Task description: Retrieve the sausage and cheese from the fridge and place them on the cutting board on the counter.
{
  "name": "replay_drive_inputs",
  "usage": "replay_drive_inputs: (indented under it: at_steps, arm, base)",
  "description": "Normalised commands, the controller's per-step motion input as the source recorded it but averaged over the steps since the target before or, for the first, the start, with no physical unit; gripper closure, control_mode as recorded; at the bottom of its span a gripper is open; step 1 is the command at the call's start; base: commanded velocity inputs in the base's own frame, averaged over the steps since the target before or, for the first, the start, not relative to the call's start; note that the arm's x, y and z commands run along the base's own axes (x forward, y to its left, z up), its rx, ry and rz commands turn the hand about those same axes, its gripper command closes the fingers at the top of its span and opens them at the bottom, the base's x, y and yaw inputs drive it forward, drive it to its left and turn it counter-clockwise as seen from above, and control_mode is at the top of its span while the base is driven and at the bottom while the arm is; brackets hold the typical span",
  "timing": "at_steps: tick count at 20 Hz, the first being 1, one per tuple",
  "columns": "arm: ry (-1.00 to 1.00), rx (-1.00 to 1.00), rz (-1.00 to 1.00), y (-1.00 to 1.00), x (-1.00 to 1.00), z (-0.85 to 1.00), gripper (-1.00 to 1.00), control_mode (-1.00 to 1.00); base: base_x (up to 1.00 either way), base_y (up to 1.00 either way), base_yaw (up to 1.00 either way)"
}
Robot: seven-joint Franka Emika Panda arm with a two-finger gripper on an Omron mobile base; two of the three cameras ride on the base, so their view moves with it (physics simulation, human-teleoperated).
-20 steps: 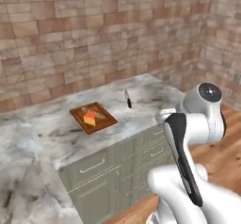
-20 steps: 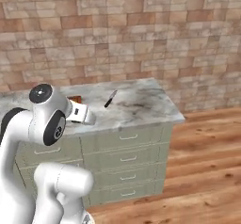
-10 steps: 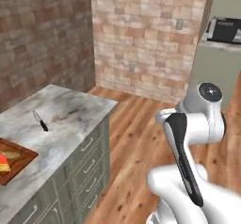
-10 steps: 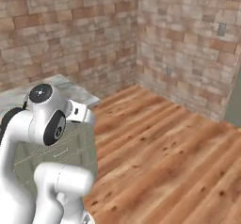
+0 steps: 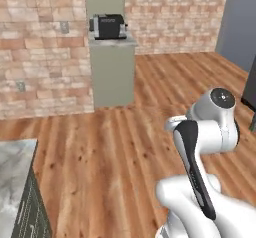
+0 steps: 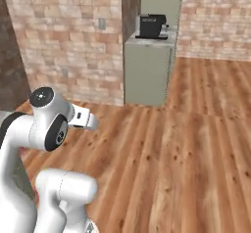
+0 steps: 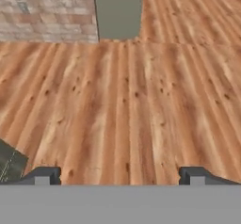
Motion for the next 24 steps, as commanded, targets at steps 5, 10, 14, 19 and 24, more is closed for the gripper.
replay_drive_inputs:
  at_steps: [5, 10, 14, 19, 24]
  arm:
    - [0.00, 0.00, 0.00, 0.00, 0.00, 0.00, -1.00, 1.00]
    - [0.00, 0.00, 0.00, 0.00, 0.00, 0.00, -1.00, 1.00]
    - [0.00, 0.00, 0.00, 0.00, 0.00, 0.00, -1.00, 1.00]
    - [0.00, 0.00, 0.00, 0.00, 0.00, 0.00, -1.00, 1.00]
    - [0.00, 0.00, 0.00, 0.00, 0.00, 0.00, -1.00, 1.00]
  base:
    - [0.02, 0.00, -0.91]
    - [0.20, 0.03, -0.79]
    - [0.43, 0.19, -0.63]
    - [0.67, 0.37, -0.43]
    - [0.74, 0.38, -0.35]
